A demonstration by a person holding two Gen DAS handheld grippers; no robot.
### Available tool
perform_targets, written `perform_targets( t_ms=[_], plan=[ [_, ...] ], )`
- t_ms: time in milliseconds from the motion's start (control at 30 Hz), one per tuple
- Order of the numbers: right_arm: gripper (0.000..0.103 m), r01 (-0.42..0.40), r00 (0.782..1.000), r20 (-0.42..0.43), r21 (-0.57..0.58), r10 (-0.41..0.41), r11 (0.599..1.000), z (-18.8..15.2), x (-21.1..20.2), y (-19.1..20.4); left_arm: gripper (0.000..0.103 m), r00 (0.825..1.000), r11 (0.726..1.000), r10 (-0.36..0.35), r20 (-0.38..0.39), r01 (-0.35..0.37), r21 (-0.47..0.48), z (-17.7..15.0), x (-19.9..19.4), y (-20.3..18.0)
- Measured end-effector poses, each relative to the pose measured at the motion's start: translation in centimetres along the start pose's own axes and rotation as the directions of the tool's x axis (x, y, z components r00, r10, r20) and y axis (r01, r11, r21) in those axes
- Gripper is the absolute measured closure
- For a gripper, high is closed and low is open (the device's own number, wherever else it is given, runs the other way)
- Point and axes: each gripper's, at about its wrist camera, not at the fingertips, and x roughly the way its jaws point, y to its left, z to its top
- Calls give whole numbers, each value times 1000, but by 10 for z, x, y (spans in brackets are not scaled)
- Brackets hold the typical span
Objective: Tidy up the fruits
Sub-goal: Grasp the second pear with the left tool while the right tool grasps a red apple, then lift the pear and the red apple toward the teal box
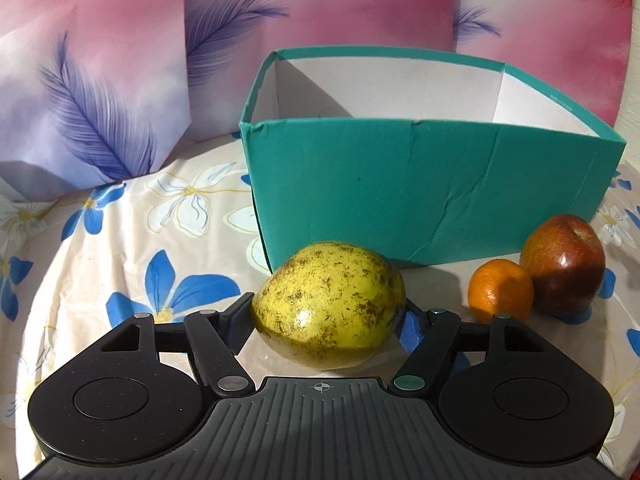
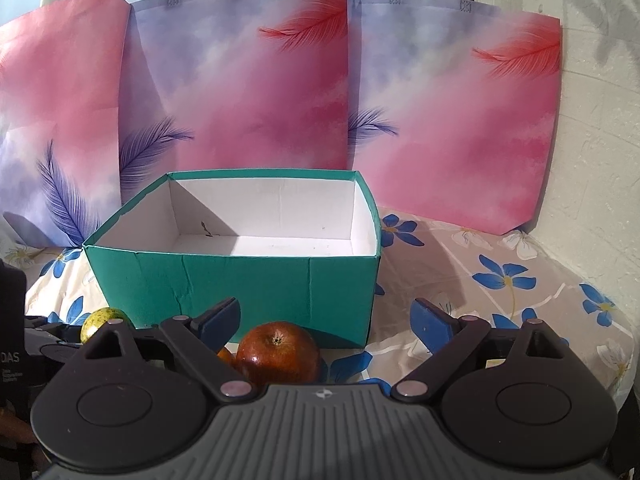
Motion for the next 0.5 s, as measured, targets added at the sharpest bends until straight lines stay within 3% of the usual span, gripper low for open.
perform_targets(
  t_ms=[300, 500],
  plan=[
    [11, -8, 995, -97, -18, 7, 1000, -13, 31, 10, 28, 997, 998, -56, 60, 57, -8, 12, -50, -3],
    [21, -24, 990, -141, -47, 18, 999, -19, 58, 21, 28, 996, 998, -65, 55, 65, -5, 15, -61, -7]
  ],
)
